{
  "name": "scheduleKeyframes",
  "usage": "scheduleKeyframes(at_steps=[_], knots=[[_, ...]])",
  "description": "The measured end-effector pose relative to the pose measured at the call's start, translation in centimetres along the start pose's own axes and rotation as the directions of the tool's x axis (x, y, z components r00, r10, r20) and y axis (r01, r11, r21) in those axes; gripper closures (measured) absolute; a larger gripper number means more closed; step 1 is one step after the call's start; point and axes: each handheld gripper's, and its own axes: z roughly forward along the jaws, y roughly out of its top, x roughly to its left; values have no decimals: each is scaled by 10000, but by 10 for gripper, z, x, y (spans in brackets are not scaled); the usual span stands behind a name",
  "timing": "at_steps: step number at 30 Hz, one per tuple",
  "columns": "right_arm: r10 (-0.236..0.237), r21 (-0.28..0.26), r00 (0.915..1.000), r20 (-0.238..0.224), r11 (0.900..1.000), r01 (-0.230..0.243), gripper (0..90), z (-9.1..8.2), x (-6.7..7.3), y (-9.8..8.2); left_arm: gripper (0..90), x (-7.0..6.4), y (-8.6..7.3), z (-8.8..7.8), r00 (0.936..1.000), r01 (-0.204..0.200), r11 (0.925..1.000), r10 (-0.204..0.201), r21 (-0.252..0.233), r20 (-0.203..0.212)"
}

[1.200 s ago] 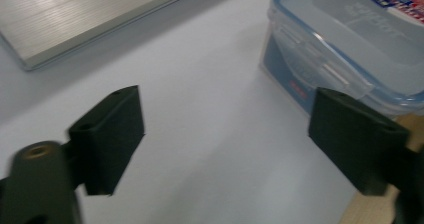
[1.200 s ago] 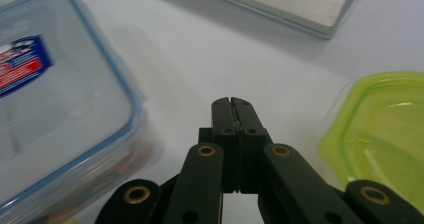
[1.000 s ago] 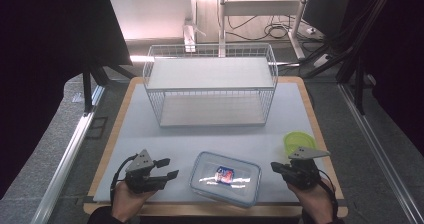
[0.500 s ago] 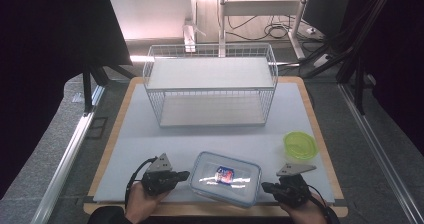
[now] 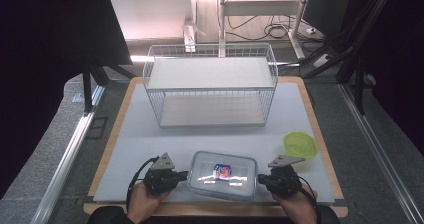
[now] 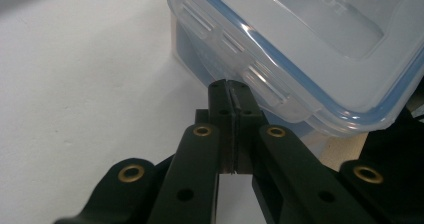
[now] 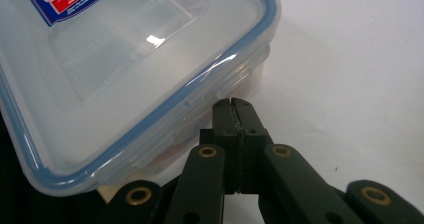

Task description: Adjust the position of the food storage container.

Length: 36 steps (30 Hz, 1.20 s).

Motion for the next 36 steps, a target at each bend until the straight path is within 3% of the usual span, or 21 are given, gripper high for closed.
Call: scheduleKeyframes(at_steps=[7, 15, 23, 32, 36], knots=[[-31, 27, 9997, 258, 10000, 30, 900, 14, -4, 16, 900, 6, 3, -1, 9981, 351, 9994, -350, 15, -511], [-110, -1, 9989, 448, 9999, 110, 900, 30, -8, 35, 900, 20, 10, 1, 9903, 923, 9957, -916, 19, -1047], [-135, 11, 9987, 490, 9999, 134, 900, 44, -13, 52, 900, 33, 14, 2, 9838, 1096, 9940, -1082, 18, -1429], [-316, -10, 9955, 890, 9995, 318, 900, 56, -22, 68, 900, 51, 29, 12, 9786, 776, 9969, -743, 97, -1917], [-446, -100, 9964, 724, 9989, 455, 900, 55, -23, 65, 900, 51, 26, 8, 9816, 763, 9971, -759, -50, -1750]])
